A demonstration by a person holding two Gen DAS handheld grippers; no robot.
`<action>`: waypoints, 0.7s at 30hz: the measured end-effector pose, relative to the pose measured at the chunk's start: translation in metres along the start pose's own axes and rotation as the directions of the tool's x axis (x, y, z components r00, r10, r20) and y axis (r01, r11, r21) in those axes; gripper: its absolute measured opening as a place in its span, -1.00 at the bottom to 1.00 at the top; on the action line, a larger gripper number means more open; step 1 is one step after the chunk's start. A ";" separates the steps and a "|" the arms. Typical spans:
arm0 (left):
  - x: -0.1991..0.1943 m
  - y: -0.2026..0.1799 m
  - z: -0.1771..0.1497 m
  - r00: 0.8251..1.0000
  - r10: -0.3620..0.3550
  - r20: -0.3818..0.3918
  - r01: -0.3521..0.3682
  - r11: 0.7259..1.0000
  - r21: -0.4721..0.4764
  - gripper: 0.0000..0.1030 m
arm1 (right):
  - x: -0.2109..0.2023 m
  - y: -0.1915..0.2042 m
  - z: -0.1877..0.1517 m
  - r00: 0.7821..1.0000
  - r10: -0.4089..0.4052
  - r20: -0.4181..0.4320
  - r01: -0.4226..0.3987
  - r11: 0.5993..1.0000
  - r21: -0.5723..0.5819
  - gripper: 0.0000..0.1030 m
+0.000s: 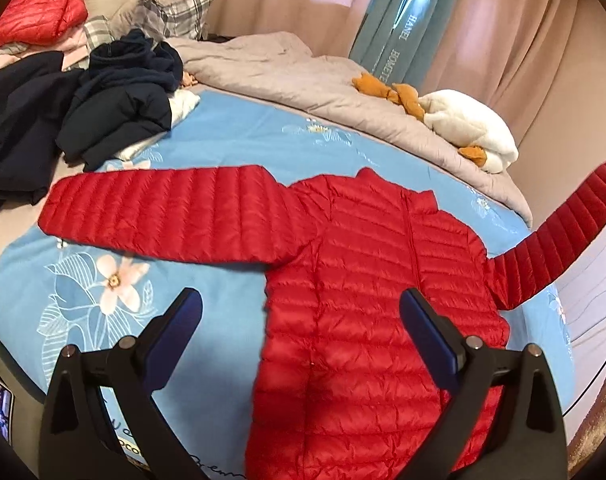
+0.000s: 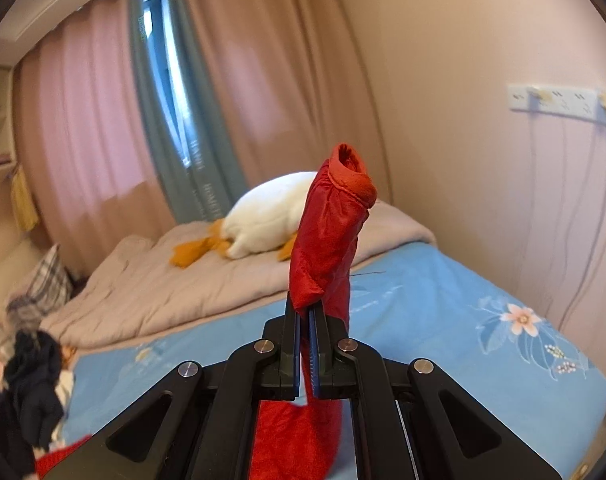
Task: Fold large clothes
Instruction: 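Lift the sleeve with the right tool, lay it across the jacket body, release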
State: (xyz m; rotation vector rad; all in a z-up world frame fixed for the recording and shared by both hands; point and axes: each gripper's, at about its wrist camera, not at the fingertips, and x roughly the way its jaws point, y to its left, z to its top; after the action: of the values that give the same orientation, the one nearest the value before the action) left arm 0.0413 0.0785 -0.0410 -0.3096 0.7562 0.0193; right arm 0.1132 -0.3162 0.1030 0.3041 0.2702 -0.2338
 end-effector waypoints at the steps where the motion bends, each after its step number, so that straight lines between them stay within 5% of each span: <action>1: -0.001 0.001 0.001 1.000 0.001 0.002 -0.001 1.000 0.001 0.93 | -0.001 0.008 -0.001 1.000 0.015 -0.005 -0.015 1.000 -0.018 -0.90; 12: -0.007 0.005 0.011 0.999 -0.025 0.027 0.025 0.999 -0.023 0.93 | 0.005 0.074 -0.023 0.987 0.141 -0.073 -0.152 0.975 -0.165 -0.90; 21: -0.008 0.014 0.013 0.999 -0.004 0.035 0.006 0.999 -0.045 0.93 | 0.013 0.126 -0.062 0.942 0.271 -0.198 -0.311 0.926 -0.212 -0.90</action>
State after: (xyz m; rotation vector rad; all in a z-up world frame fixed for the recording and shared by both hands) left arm 0.0420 0.0965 -0.0305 -0.3531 0.7210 0.0370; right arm 0.1444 -0.1814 0.0754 0.1194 0.4093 0.1213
